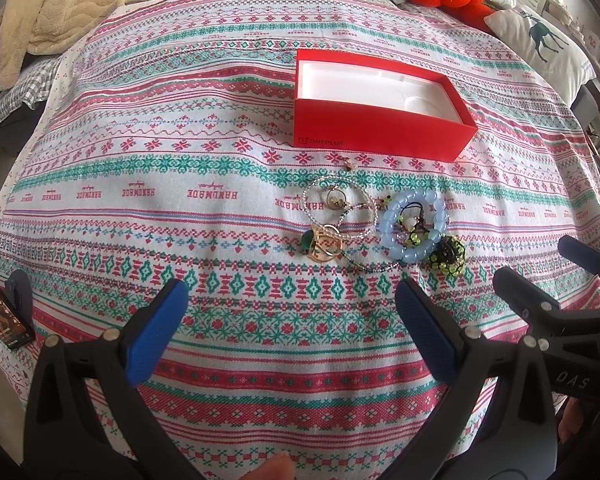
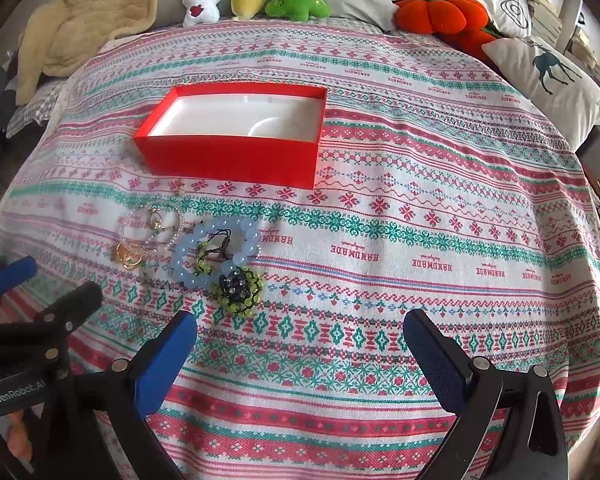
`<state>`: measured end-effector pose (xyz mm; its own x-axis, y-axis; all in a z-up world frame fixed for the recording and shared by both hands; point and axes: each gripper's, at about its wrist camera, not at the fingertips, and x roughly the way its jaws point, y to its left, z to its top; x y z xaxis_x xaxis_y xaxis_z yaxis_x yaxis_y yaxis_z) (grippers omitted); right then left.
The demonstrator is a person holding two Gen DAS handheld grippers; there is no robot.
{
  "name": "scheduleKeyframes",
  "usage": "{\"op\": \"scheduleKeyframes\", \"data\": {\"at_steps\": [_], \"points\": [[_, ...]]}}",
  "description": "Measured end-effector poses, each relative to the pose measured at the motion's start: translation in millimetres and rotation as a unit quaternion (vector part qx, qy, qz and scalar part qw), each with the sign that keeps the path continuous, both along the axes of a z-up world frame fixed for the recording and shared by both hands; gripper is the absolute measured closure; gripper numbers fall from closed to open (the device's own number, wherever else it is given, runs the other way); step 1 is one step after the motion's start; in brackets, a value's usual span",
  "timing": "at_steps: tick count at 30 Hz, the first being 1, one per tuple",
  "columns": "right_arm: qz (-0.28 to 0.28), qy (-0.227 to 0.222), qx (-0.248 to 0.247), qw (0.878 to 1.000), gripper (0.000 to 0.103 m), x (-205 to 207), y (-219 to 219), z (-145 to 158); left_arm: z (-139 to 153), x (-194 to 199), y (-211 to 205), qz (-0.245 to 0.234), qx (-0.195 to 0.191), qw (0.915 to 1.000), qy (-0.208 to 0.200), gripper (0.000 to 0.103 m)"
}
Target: Organize jewelry
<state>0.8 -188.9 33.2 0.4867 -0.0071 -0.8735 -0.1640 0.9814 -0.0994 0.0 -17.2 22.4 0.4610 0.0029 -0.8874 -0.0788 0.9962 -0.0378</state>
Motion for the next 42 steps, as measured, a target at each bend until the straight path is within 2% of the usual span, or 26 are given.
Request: {"op": "scheduleKeyframes", "data": {"at_steps": [4, 7, 12, 16, 20, 22, 27, 29, 30, 32, 33, 34, 35, 39, 42], "points": [[0.000, -0.015, -0.015, 1.000, 0.000, 0, 0, 1, -1, 1, 2, 0.002, -0.006, 1.0000, 0.004, 0.000], [-0.001, -0.010, 0.003, 1.000, 0.000, 1, -1, 5, 1, 1, 4, 0.008, -0.001, 1.0000, -0.003, 0.000], [0.017, -0.035, -0.004, 0.999, 0.000, 2, 1, 20, 12, 6, 9, -0.001, 0.002, 0.9999, -0.010, 0.000], [0.029, -0.035, -0.005, 0.999, 0.000, 12, 3, 33, 21, 18, 21, -0.002, -0.013, 0.9999, -0.003, 0.000], [0.041, -0.019, 0.015, 0.999, 0.000, 24, 3, 42, 25, 33, 28, -0.026, -0.028, 0.9987, 0.034, 0.000], [0.047, 0.009, 0.021, 0.999, 0.000, 33, 5, 40, 28, 41, 30, -0.032, -0.033, 0.9980, 0.045, 0.000], [0.076, 0.052, 0.032, 0.995, 0.000, 50, 13, 29, 24, 58, 31, -0.046, -0.054, 0.9960, 0.054, 0.001], [0.092, 0.076, 0.058, 0.991, 0.000, 57, 14, 19, 15, 63, 33, -0.050, -0.070, 0.9947, 0.057, 0.007], [0.093, 0.091, 0.090, 0.987, 0.000, 61, 11, 11, 10, 65, 34, -0.050, -0.076, 0.9942, 0.058, 0.012], [0.078, 0.115, 0.127, 0.982, 0.005, 70, 4, -1, -1, 70, 37, -0.047, -0.092, 0.9926, 0.064, 0.025], [0.064, 0.141, 0.141, 0.978, 0.013, 76, 0, -11, -9, 74, 38, -0.044, -0.102, 0.9907, 0.079, 0.037], [0.059, 0.156, 0.153, 0.974, 0.022, 81, -1, -16, -11, 77, 39, -0.044, -0.111, 0.9891, 0.086, 0.044], [0.055, 0.162, 0.164, 0.971, 0.026, 86, -3, -21, -14, 79, 40, -0.045, -0.122, 0.9875, 0.089, 0.045], [0.033, 0.173, 0.163, 0.971, 0.047, 97, -8, -32, -20, 86, 39, -0.040, -0.127, 0.9863, 0.096, 0.057], [0.033, 0.184, 0.159, 0.969, 0.055, 102, -7, -39, -27, 92, 37, -0.041, -0.132, 0.9846, 0.107, 0.064]]}}
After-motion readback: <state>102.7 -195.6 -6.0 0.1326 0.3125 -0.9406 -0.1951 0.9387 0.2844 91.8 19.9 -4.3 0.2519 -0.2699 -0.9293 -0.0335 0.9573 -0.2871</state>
